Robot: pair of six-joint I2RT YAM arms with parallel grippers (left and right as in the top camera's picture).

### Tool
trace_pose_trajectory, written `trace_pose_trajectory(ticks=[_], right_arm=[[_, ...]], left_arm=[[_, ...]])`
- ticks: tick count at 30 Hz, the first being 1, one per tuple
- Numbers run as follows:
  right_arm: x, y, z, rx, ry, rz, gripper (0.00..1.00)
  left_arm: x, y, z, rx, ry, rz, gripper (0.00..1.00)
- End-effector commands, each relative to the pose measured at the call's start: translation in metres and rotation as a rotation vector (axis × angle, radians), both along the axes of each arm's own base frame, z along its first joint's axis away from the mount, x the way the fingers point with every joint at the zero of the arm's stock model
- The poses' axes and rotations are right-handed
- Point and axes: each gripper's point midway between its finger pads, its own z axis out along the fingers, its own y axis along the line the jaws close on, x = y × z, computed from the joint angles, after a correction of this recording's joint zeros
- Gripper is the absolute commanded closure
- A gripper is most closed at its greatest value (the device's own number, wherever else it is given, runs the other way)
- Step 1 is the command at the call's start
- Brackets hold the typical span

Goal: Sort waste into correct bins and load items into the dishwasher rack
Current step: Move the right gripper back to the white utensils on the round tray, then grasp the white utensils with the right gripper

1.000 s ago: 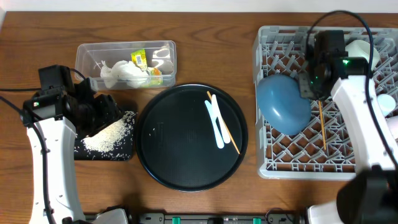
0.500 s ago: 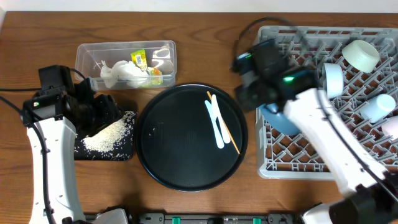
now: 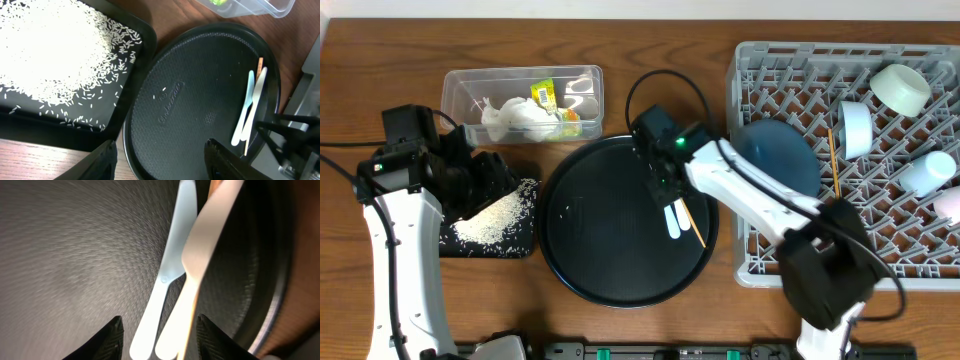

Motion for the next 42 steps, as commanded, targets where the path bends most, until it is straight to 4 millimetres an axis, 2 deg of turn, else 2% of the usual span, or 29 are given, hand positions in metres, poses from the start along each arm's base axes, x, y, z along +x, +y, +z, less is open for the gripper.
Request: trace_pose_trajectory(ticks=[1,6,12,14,17,18,24,28,37,42], right_arm=[[0.002,-0.004,-0.019,-0.041,0.019,-0.095,0.55],[-0.001,-0.004,-0.045,-0.075,0.056,-0.097,0.55],[-0.005,-0.006,-0.065,-0.105,0.09,-0.096,0.57],[-0.006,-0.007,-0.067,-0.108,0.097,-0.096,0.66],[-0.006,-0.007,-0.067,-0.108,0.098,-0.096,0.92],[-0.006,-0.007,-0.067,-0.109,0.099,-0.096,0.98],[-0.011,-0.011,-0.065,-0.125,0.116,-0.096,0.99],[-0.009,-0.01,-0.057,-0.111,0.101,-0.096,0.99],[0.003,0.0,-0.002,-0.014,-0.009,-0.085,0.99],[0.002,-0.001,0.015,0.008,-0.035,-0.082,0.99]], left_arm=[[-0.004,0.0,-0.004,0.006,0.013,-0.003,0.42],[-0.004,0.0,-0.004,0.006,0.013,-0.003,0.42],[-0.004,0.0,-0.004,0.006,0.013,-0.003,0.42],[-0.004,0.0,-0.004,0.006,0.013,-0.003,0.42],[-0.004,0.0,-0.004,0.006,0.013,-0.003,0.42],[-0.004,0.0,-0.004,0.006,0.013,-0.003,0.42],[-0.004,0.0,-0.004,0.006,0.013,-0.003,0.42],[-0.004,0.0,-0.004,0.006,0.013,-0.003,0.42],[-0.004,0.0,-0.004,0.006,0.013,-0.003,0.42],[-0.004,0.0,-0.004,0.006,0.013,-0.003,0.42]])
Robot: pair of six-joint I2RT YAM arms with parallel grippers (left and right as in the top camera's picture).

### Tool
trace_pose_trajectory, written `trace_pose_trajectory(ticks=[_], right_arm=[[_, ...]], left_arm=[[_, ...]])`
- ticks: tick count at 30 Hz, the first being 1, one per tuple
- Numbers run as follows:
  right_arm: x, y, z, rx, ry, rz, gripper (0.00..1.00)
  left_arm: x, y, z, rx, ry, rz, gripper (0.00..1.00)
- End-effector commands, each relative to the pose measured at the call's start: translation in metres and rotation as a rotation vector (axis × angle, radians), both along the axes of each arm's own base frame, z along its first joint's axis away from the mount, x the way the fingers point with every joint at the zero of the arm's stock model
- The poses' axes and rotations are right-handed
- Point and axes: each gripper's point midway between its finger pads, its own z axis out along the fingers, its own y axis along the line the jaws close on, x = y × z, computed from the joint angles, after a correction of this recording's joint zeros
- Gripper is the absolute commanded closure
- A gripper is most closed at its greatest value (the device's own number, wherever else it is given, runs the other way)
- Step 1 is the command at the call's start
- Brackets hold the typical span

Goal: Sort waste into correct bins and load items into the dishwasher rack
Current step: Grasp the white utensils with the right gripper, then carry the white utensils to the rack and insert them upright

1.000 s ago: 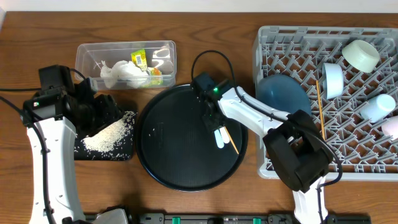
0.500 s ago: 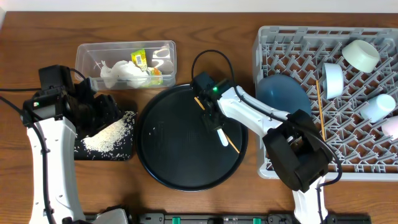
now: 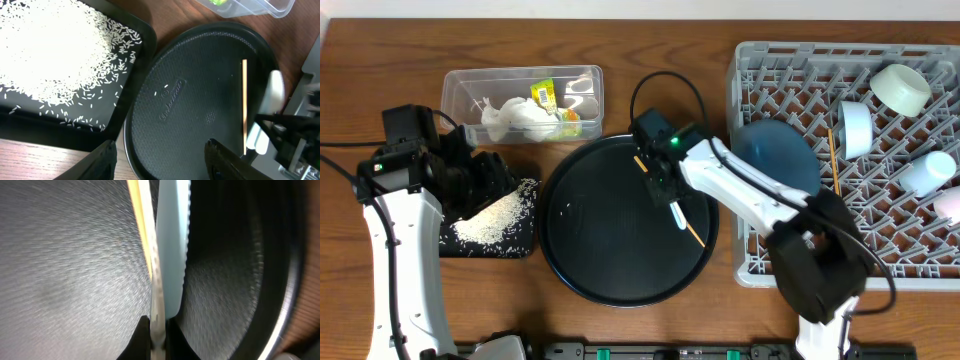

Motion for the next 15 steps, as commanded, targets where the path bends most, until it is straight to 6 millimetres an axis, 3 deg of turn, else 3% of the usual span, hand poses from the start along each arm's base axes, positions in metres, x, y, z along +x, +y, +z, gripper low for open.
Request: trace_pose_trajectory(ticks=[1,10,15], right_arm=[[-0.001,0.001,0.019,0.017,-0.035,0.016,0.99],[-0.003,-0.004,0.046,0.043,-0.075,0.016,0.99],[0.004,-0.019,0.085,0.095,-0.145,-0.026,0.99]], left_arm=[[-0.004,0.0,-0.004,0.006,0.013,-0.003,0.42],[-0.004,0.0,-0.004,0.006,0.013,-0.003,0.42],[-0.004,0.0,-0.004,0.006,0.013,-0.003,0.42]])
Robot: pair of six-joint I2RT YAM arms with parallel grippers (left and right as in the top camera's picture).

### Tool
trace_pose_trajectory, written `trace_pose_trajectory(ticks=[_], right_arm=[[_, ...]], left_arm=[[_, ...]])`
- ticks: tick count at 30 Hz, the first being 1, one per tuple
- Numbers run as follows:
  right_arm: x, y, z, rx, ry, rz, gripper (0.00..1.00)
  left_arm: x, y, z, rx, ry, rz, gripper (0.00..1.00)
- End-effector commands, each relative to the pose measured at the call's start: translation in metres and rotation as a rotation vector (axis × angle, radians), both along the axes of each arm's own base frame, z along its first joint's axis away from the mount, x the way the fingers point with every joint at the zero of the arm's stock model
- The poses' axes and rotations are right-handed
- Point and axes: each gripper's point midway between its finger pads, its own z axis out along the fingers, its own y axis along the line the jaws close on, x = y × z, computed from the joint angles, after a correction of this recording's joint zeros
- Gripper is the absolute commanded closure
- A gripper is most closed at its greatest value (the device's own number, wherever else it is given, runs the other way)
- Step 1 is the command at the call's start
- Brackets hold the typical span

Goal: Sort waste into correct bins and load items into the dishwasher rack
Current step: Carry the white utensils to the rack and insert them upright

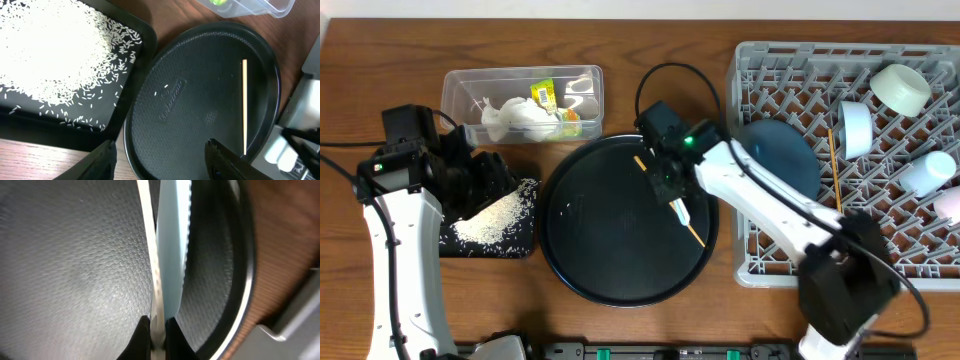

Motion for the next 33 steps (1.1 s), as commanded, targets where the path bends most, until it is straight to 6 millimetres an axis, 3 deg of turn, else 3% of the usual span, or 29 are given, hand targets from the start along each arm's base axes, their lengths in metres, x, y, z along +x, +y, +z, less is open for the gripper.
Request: trace_pose_trajectory(ticks=[1,7,12,16,20,27,33], right_arm=[[0.009,-0.019,0.049,0.059,-0.102,-0.039,0.99],[0.017,-0.074,0.103,0.092,-0.206,-0.134,0.99],[0.02,-0.156,0.12,-0.065,-0.26,-0.273,0.99],[0.016,-0.216,0.114,-0.221,-0.217,-0.337,0.99],[0.015,-0.25,0.107,-0.269,-0.179,-0.396,0.99],[0.016,-0.285,0.086,-0.316,-0.113,-0.401,0.99],[0.013,-0.299,0.059,-0.332,-0.061,-0.421,0.99]], left_arm=[[-0.004,0.0,-0.004,0.006,0.014,-0.002,0.42],[-0.004,0.0,-0.004,0.006,0.013,-0.002,0.42],[-0.004,0.0,-0.004,0.006,0.013,-0.002,0.42],[-0.004,0.0,-0.004,0.006,0.013,-0.002,0.42],[-0.004,0.0,-0.004,0.005,0.013,-0.003,0.42],[-0.004,0.0,-0.004,0.006,0.013,-0.002,0.41],[-0.004,0.0,-0.004,0.006,0.013,-0.002,0.42]])
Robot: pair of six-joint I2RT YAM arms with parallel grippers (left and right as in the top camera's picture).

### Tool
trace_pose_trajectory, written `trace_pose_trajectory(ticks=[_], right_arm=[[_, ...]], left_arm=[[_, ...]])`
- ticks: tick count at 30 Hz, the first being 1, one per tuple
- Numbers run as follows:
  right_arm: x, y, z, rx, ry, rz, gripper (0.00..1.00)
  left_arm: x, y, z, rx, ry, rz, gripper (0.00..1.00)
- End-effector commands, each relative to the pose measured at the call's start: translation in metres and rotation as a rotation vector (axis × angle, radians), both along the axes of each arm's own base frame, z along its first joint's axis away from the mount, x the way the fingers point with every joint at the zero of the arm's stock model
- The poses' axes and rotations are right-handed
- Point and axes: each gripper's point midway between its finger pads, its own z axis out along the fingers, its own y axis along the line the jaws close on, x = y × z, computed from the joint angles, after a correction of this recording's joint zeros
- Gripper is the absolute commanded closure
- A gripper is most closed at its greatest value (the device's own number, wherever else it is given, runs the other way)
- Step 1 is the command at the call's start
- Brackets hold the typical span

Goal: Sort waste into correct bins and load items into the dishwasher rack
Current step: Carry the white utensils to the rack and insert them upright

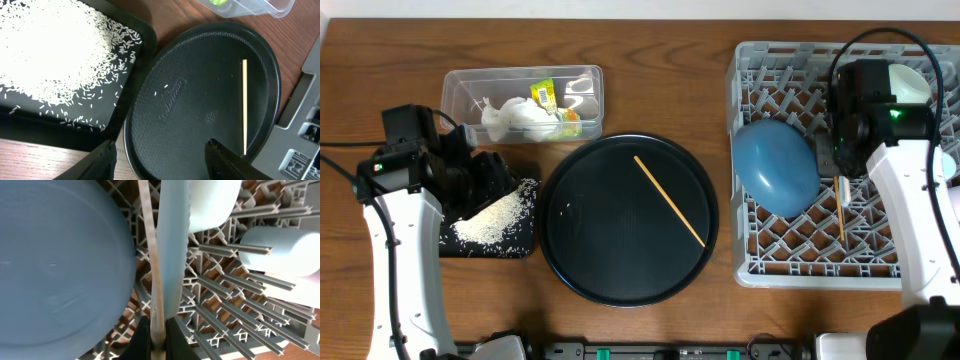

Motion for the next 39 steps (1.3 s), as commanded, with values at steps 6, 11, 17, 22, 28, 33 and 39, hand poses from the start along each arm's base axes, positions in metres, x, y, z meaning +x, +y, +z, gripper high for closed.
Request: trace_pose_trajectory(ticks=[6,11,17,22,28,33,39], right_arm=[[-0.003,-0.02,-0.035,-0.025,0.046,-0.02,0.99],[-0.001,-0.025,-0.048,-0.031,0.039,-0.014,0.99],[0.001,-0.027,-0.056,-0.034,0.023,-0.021,0.98],[0.001,-0.027,-0.057,-0.034,0.022,-0.021,0.57],[0.005,-0.025,-0.047,-0.022,-0.009,-0.032,0.56],[0.024,0.003,-0.01,0.14,-0.144,0.019,0.56],[0.039,0.077,0.056,0.474,-0.33,0.205,0.56]], left_arm=[[-0.004,0.0,-0.004,0.006,0.013,-0.003,0.42],[-0.004,0.0,-0.004,0.006,0.013,-0.003,0.42],[-0.004,0.0,-0.004,0.006,0.013,-0.003,0.42],[-0.004,0.0,-0.004,0.006,0.013,-0.003,0.42],[-0.004,0.0,-0.004,0.006,0.013,-0.003,0.42],[-0.004,0.0,-0.004,0.006,0.013,-0.003,0.41],[-0.004,0.0,-0.004,0.006,0.013,-0.003,0.42]])
